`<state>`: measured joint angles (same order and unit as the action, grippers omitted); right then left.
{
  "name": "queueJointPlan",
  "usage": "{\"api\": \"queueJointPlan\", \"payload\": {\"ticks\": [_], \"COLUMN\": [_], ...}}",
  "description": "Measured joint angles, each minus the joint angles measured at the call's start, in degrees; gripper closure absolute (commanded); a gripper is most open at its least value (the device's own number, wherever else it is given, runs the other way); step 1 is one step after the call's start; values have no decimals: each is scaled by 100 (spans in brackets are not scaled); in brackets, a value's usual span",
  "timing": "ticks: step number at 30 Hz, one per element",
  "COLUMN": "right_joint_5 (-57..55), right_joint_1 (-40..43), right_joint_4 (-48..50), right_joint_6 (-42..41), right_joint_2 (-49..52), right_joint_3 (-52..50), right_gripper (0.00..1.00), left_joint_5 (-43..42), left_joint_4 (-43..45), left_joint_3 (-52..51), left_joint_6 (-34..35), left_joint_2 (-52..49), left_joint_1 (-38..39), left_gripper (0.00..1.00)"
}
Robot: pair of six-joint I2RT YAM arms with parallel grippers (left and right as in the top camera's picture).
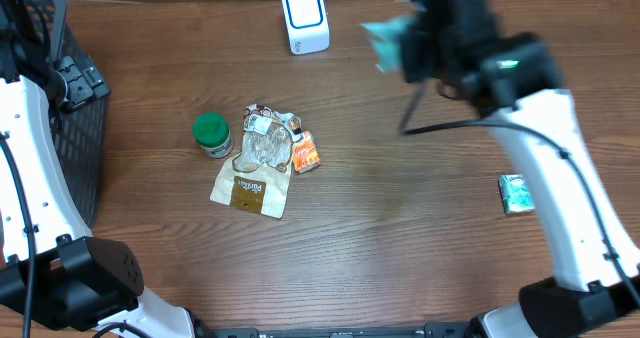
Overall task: Scan the item barcode
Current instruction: 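Carry the teal packet right and release it beside the tissue pack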
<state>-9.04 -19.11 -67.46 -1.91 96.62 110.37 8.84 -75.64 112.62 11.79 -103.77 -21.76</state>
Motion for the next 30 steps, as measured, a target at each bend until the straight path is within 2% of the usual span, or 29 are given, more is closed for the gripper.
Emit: {"api": "queueJointPlan", "payload": {"ticks": [3,7,13,19,24,26,27,28,30], "right_joint_5": [575,1182,1687,1882,1895,1843,1821,1770,1744], "right_joint_1": [841,1939,3134,3858,3998,3993,3995,3995,3995], "right_joint_4": [-981,-1451,-949,-28,597,697,702,691,686], "right_joint_6": [-737,-1226,-1532,-1679,-1764,-1788,-1797,-1808,-1786], "right_joint_2": [-22,96,256,468,597,627,636,643,647], "right_joint_3": [-11,-216,-1342,-2387,-3034,-3230,-3300,-3348,-3375], "right_gripper": [96,96,96,95,74,61,48,41,37], "left_joint_5": [2,0,0,0,0,0,0,0,0], "left_joint_4": [0,0,0,0,0,0,0,0,0], "left_joint_3": [0,0,0,0,0,0,0,0,0], "left_joint_6": [0,0,0,2,0,0,0,0,0], "left_joint_2": [0,0,-2,0,-2,0,0,0,0], "left_joint_1": [0,0,0,0,0,0,0,0,0], "left_gripper": [0,0,0,0,0,0,0,0,0]}}
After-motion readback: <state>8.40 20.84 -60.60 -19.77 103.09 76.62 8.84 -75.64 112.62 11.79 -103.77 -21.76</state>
